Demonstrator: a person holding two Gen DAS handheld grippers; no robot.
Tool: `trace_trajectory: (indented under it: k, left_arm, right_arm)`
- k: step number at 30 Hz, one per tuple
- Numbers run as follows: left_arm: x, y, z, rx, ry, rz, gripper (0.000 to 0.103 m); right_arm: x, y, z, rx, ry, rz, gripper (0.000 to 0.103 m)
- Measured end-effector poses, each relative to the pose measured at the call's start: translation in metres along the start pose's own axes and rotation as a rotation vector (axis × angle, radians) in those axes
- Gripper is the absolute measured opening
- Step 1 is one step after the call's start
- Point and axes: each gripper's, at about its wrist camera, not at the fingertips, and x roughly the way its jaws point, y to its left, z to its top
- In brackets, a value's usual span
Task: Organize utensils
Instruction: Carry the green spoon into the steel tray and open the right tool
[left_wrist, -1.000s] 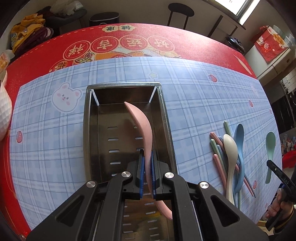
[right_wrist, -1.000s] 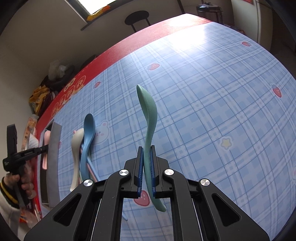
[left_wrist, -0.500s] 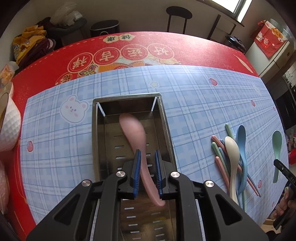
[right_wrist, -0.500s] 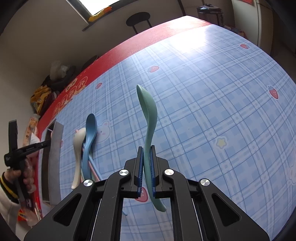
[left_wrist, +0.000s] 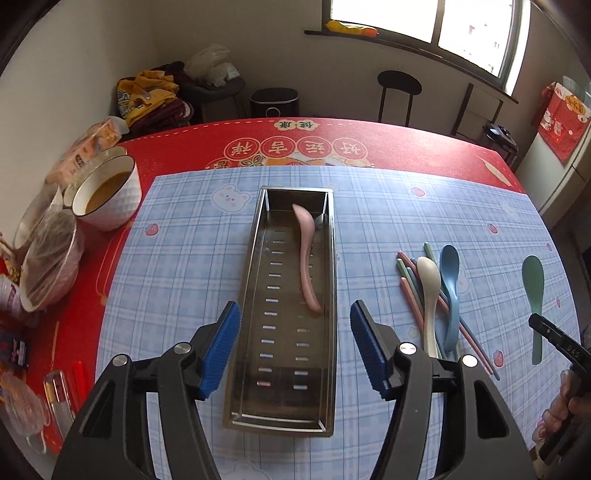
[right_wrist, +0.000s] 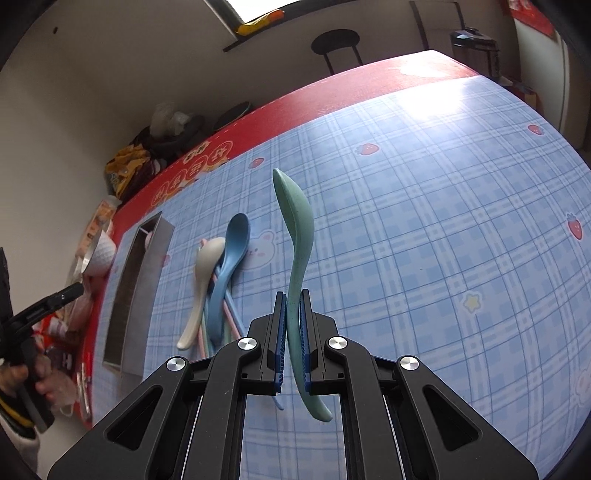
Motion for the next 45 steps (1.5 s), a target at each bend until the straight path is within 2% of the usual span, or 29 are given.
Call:
trace_trajectory:
  k: [1, 6, 10, 14, 26, 32, 39, 45]
  left_arm:
    - [-0.006, 0.001, -0.005, -0.01, -0.004, -0.002, 0.063]
    - [-0.028, 0.009, -0.027, -0.031, -0.049, 0.007, 0.082]
    - [-0.036, 0.023, -0.035, -0.024, -0.073, 0.013, 0.09]
    - [-0.038, 0.047, -0.037, -0.01, -0.103, 0.02, 0.097]
    - [-0.023, 0.115, -0.036, -0.034, -0.126, -0.078, 0.097]
    - [-0.014, 0.147, -0.037, -0.062, -0.119, -0.081, 0.097]
    - [-0.002, 0.177, -0.038, -0.108, -0.109, -0.077, 0.097]
    - [0.005, 0.181, -0.037, -0.111, -0.092, -0.091, 0.097]
  right_arm:
    - [0.0, 0.005, -0.001, -0.007, 0.01, 0.002, 0.007]
    - [-0.004, 0.042, -0.004, -0.079, 0.017, -0.011, 0.007]
    - [0.004, 0.073, -0.006, -0.08, 0.026, -0.05, 0.007]
    - [0.021, 0.117, -0.01, -0.136, 0.052, -0.081, 0.007]
    - [0.103, 0.244, 0.004, -0.293, 0.108, -0.173, 0.007]
    - [0.153, 0.293, 0.018, -0.357, 0.125, -0.261, 0.007]
    - [0.199, 0.308, 0.028, -0.361, 0.189, -0.375, 0.007]
    - [0.22, 0.313, 0.03, -0.418, 0.213, -0.483, 0.008]
